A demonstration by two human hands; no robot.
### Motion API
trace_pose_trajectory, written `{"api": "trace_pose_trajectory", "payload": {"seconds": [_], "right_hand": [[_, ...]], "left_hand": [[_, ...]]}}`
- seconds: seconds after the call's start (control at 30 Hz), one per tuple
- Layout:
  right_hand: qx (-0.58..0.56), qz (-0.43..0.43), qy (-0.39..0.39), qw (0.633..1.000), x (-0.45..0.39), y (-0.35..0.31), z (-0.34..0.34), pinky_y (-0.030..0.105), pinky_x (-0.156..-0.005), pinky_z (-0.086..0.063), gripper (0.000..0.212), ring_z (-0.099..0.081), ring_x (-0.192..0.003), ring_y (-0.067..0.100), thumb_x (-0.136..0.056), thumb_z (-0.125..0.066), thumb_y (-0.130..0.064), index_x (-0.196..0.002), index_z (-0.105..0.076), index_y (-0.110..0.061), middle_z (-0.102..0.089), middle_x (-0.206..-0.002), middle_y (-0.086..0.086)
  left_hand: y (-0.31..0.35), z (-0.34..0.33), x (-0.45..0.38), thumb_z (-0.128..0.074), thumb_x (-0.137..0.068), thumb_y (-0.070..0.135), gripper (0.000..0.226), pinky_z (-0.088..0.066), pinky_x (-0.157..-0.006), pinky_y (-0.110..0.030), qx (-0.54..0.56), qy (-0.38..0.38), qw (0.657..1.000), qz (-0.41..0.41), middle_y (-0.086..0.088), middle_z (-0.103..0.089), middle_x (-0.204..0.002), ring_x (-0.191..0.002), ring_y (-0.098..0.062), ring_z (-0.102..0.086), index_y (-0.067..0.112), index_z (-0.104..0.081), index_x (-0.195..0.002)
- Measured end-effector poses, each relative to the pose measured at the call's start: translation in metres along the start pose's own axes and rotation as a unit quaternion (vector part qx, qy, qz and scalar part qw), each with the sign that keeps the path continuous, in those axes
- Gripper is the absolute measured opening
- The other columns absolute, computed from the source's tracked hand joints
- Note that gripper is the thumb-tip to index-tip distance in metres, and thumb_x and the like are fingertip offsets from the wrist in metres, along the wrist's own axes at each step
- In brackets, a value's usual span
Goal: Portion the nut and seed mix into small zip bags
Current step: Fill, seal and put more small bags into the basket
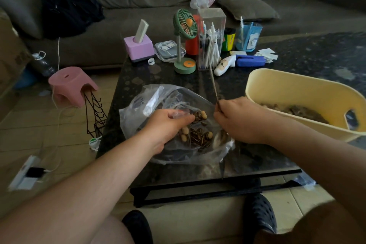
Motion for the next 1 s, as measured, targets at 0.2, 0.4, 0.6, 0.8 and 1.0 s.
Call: {"api": "trace_pose_trajectory", "payload": {"seconds": [0.2,0.4,0.6,0.8,1.0], "right_hand": [[-0.178,-0.057,0.041,0.981,-0.002,0.016,-0.001,0.047,-0.085,-0.059,0.027,-0.068,-0.084,0.023,-0.106,-0.050,-0.037,-0.090,-0.061,-0.019,-0.070,-0.092,0.004],[-0.295,-0.075,0.029,0.952,-0.001,0.019,-0.010,0.046,-0.077,-0.065,0.026,-0.075,-0.070,0.018,-0.108,-0.052,-0.035,-0.095,-0.066,-0.017,-0.075,-0.081,0.004],[-0.263,-0.053,0.136,0.954,0.000,0.022,0.015,0.040,-0.077,-0.060,0.022,-0.071,-0.073,0.013,-0.108,-0.050,-0.037,-0.096,-0.063,-0.024,-0.073,-0.077,0.000],[-0.113,0.086,0.201,0.969,0.004,-0.002,0.015,0.023,-0.068,-0.037,0.012,-0.054,-0.074,0.006,-0.108,-0.048,-0.028,-0.100,-0.058,-0.026,-0.056,-0.083,-0.016],[-0.081,0.080,0.213,0.970,-0.007,0.009,-0.001,0.040,-0.076,-0.056,0.021,-0.064,-0.085,0.021,-0.108,-0.047,-0.028,-0.121,-0.061,-0.021,-0.061,-0.106,0.000]], "left_hand": [[-0.005,0.002,-0.006,-0.084,-0.090,0.027,0.031,-0.047,-0.052,-0.005,0.018,0.010,0.999,0.029,0.006,-0.080,-0.103,-0.081,0.003,-0.072,0.017,-0.077,-0.119],[-0.004,0.002,-0.002,-0.078,-0.096,0.030,0.021,-0.046,-0.047,-0.007,0.016,-0.005,0.999,0.037,0.015,-0.076,-0.091,-0.064,0.012,-0.068,0.022,-0.077,-0.115],[-0.006,0.011,0.000,-0.077,-0.094,0.042,0.021,-0.049,-0.084,-0.034,0.040,0.009,0.996,0.077,0.017,-0.077,-0.097,-0.102,-0.009,-0.063,0.025,-0.081,-0.107],[0.014,0.026,-0.005,-0.078,-0.094,0.042,0.027,-0.055,-0.105,-0.041,0.023,0.034,0.999,-0.009,0.018,-0.079,-0.102,-0.110,-0.011,-0.071,0.024,-0.080,-0.114],[0.015,0.020,-0.006,-0.071,-0.099,0.040,0.028,-0.046,-0.079,-0.025,-0.050,0.023,0.998,-0.033,0.010,-0.070,-0.117,-0.109,-0.009,-0.063,0.030,-0.068,-0.125]]}}
Point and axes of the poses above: each hand's wrist, its own x-axis away from the middle knuckle, its own z-axis out of the back of the hand, y = z × x, the point moved 10 cm from there along -x, towards the middle knuckle
